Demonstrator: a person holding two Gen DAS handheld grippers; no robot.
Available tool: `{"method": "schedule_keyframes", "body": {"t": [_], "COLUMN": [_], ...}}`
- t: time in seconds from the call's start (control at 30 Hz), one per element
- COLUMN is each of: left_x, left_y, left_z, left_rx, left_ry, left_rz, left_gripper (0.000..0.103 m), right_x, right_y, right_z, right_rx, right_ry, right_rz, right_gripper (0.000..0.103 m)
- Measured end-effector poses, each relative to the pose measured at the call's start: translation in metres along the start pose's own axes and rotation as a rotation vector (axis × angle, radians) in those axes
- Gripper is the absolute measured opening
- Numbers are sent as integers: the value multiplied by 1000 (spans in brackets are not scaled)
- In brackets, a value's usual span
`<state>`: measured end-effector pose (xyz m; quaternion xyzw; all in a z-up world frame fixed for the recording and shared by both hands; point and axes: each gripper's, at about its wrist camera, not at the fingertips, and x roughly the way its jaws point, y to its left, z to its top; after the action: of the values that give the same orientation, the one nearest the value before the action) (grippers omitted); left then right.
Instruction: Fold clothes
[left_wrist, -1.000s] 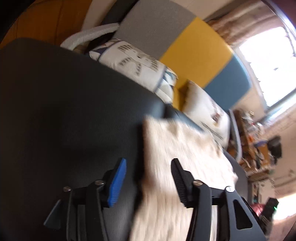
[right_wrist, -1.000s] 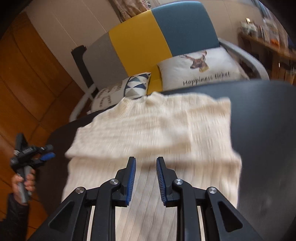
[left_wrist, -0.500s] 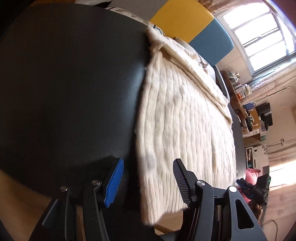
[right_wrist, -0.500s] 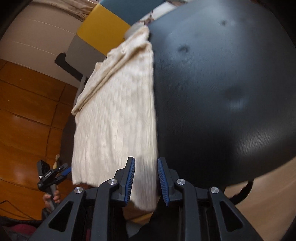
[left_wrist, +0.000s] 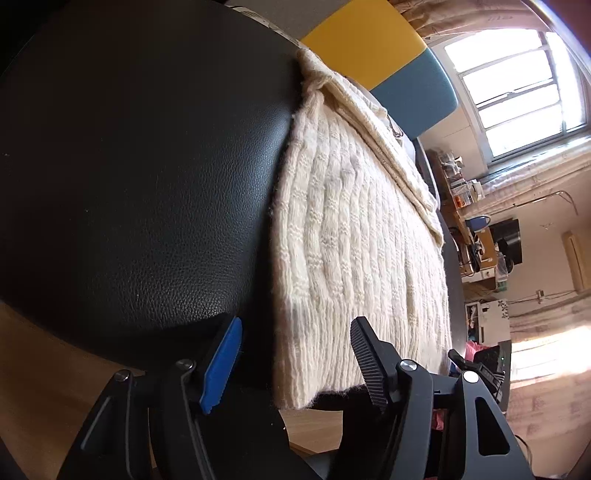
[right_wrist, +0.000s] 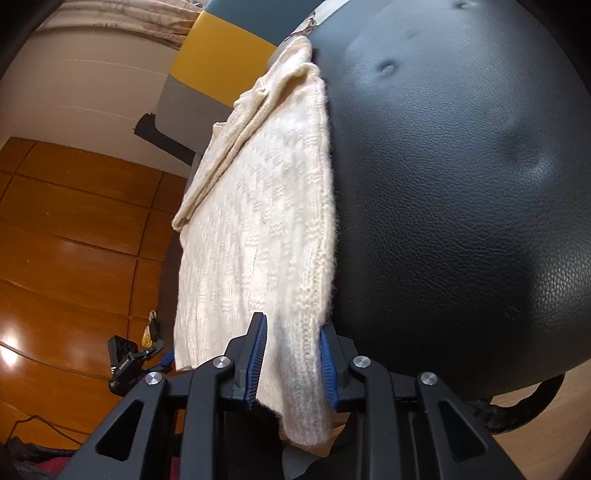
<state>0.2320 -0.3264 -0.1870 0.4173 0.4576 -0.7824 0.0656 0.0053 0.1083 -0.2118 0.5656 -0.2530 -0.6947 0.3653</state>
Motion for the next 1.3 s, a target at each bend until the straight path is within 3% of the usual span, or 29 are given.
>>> {"method": "schedule_keyframes", "body": {"t": [0.1, 0.2, 0.4, 0.47, 0.67, 0.8, 0.83, 0.87, 0.93, 0.97, 1.0, 1.03, 1.17, 1.3], "left_x": [3, 12, 19, 18, 17, 21, 21, 21, 20, 20, 20, 18, 14, 18], "left_y": [-1, -5, -7, -11, -11, -10, -8, -6, 2, 5, 6, 5, -24, -33], "left_z": [0, -1, -5, -6, -12, -12, -11, -11, -10, -10, -11, -12, -16, -13], "left_rx": [-9, -5, -10, 2, 4, -24, -36, -50, -85, -99, -105, -98, 32, 24], "left_ry": [7, 50, 90, 87, 23, 30, 34, 37, 43, 43, 40, 32, -15, -1], "left_rz": [-27, -40, -26, -30, -42, -35, -31, -20, -35, -43, -42, -31, 48, 1], "left_gripper": [63, 63, 61, 44, 38, 37, 33, 22, 15, 12, 9, 8, 6, 6], "right_x": [2, 4, 5, 4, 6, 9, 9, 10, 10, 10, 10, 10, 10, 10], "right_y": [4, 1, -1, -3, 4, -6, -9, -9, -5, -4, -2, -1, 6, 1], "right_z": [0, 1, 0, -1, -3, -1, -1, -1, -1, -1, -2, -2, -2, -2], "right_rx": [-30, -16, -9, 22, -30, 67, 87, 83, 62, 52, 42, 31, -10, -8], "right_ry": [4, 5, -2, -15, -38, -13, -6, -3, 0, 1, 2, 4, 9, 19], "right_rz": [-18, -18, -4, 19, 13, 81, 101, 93, 65, 51, 37, 23, -33, -12], "right_gripper": [27, 18, 20, 24, 26, 26, 26, 26, 26, 24, 11, 7, 7, 8]}}
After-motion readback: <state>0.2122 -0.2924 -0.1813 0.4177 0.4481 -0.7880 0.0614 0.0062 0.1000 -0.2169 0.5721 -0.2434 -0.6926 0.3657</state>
